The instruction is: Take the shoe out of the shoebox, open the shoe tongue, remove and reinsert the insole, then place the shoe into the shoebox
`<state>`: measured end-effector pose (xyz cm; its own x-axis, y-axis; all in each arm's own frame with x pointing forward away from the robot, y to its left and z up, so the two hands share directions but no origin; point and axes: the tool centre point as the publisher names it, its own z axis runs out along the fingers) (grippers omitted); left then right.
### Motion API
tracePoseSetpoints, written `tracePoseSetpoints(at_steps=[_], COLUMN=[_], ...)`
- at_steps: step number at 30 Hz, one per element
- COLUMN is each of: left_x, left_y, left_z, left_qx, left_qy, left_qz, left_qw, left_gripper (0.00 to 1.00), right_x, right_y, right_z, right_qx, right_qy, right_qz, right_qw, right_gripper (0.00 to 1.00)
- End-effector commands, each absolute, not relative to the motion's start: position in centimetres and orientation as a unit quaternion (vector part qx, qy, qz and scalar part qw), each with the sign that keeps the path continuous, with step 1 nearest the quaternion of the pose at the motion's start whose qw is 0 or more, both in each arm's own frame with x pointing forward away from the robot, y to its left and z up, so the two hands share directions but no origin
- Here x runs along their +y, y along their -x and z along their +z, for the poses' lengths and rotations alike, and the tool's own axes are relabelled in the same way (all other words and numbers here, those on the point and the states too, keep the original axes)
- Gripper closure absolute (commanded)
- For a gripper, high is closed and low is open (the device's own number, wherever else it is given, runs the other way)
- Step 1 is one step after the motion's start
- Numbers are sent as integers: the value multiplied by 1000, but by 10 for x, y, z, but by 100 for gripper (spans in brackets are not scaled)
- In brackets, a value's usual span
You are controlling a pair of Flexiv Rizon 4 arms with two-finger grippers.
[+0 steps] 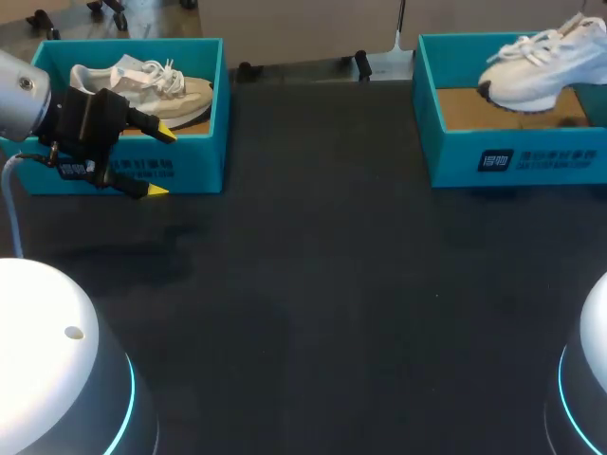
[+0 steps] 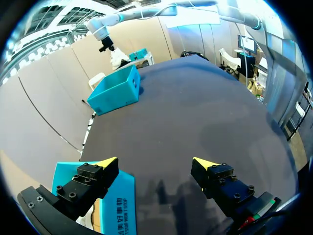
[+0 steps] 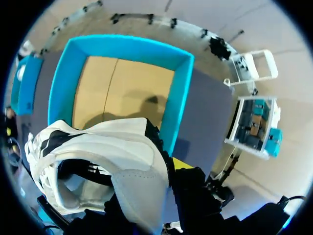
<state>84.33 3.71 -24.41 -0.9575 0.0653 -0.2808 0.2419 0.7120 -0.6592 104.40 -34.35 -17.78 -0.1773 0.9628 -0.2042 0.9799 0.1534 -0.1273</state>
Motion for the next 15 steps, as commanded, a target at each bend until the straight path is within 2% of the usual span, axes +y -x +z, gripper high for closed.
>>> tracePoseSetpoints(at_steps=[1,15], left_x=[37,37], left_y=[-843,-843], left_z=[-244,-244], left_qx=[918,918], left_qy=[-84,-84], left_qz=[-369,-369], left_qw=[119,119], left_gripper=[0,0], right_x=[-345,-349], right_y=[-1052,-1049], right_z=[-175,-176], right_qx=[750,724], right_qy=[-650,-680], right_qz=[-118,-116], right_qw=[30,35], right_gripper=[100,100])
